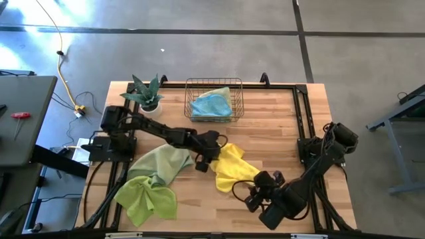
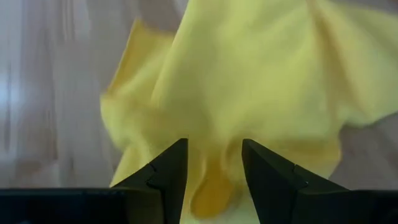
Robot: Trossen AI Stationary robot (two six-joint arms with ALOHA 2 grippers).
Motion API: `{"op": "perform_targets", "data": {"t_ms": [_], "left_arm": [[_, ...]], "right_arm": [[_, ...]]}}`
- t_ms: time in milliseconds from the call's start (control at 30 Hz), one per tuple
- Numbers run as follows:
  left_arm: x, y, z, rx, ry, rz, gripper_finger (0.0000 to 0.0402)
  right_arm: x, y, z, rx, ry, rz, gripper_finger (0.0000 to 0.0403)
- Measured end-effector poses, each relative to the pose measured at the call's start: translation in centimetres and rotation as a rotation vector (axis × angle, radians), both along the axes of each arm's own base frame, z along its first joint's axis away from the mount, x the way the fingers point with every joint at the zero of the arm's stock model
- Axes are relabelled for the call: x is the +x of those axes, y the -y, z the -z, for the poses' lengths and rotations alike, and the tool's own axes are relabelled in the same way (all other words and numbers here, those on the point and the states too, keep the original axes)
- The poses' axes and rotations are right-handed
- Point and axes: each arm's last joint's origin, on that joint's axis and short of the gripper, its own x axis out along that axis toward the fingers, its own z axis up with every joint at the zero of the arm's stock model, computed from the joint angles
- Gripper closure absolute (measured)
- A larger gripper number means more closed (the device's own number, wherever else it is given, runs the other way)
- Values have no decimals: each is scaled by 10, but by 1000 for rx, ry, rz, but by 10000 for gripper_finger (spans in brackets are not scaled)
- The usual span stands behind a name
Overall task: Fold microfiber towels
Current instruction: Fold the yellow microfiber cloth
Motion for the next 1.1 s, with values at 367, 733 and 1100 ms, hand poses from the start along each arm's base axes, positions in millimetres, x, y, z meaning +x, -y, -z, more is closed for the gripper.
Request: {"op": "perform_targets", "data": {"t_ms": [367, 733, 1100], "left_arm": [[-4, 3, 4, -172, -49, 33, 259], [-2, 15, 4, -9, -40, 87, 259], [-1, 10, 24, 3, -99, 56, 259]], "right_arm": [[-11, -3, 0, -36, -42, -26, 238], [-16, -5, 1, -49, -48, -30, 238], [-18, -8, 1, -47, -43, -38, 238]]}}
